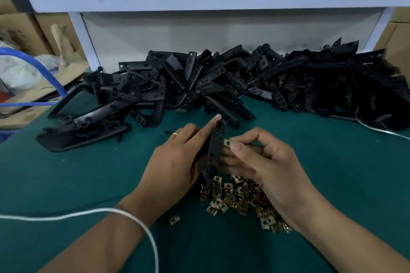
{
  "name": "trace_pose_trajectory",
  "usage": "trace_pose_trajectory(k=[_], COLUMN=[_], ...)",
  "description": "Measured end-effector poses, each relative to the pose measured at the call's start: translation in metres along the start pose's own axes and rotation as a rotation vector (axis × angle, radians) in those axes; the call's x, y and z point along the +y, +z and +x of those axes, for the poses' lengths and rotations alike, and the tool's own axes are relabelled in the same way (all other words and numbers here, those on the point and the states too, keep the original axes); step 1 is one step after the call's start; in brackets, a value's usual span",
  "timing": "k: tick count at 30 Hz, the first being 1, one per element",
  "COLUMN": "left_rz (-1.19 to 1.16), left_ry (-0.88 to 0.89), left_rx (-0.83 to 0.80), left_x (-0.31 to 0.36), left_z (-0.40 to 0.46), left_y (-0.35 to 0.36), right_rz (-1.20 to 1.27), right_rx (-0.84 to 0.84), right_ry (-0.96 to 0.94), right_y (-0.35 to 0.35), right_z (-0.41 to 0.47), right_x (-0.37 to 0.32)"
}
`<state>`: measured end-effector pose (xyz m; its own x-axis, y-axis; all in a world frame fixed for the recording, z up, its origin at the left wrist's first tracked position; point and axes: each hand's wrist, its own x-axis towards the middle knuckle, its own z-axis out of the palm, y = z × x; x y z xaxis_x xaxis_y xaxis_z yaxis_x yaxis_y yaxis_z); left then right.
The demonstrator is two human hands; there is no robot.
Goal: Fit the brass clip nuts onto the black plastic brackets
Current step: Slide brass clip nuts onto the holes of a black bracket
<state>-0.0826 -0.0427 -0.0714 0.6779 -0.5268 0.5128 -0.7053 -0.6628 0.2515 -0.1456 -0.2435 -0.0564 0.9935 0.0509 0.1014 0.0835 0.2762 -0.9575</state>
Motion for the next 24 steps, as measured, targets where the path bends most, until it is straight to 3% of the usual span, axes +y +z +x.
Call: trace_pose_trajectory(k=[6, 24], left_rz=[-0.040, 0.214], left_ry=[0.012, 0.081], left_rx=[0.001, 0.006], left_x=[0.003, 0.011], left_z=[-0.002, -0.001], left_y=[0.000, 0.001], right_rz=[0.091, -0.208], right_rx=[0.048, 0.101], right_ry=[-0.012, -0.084], right_y=[0.003, -0.003], right_z=[0.001, -0.006], right_x=[-0.001, -0.008])
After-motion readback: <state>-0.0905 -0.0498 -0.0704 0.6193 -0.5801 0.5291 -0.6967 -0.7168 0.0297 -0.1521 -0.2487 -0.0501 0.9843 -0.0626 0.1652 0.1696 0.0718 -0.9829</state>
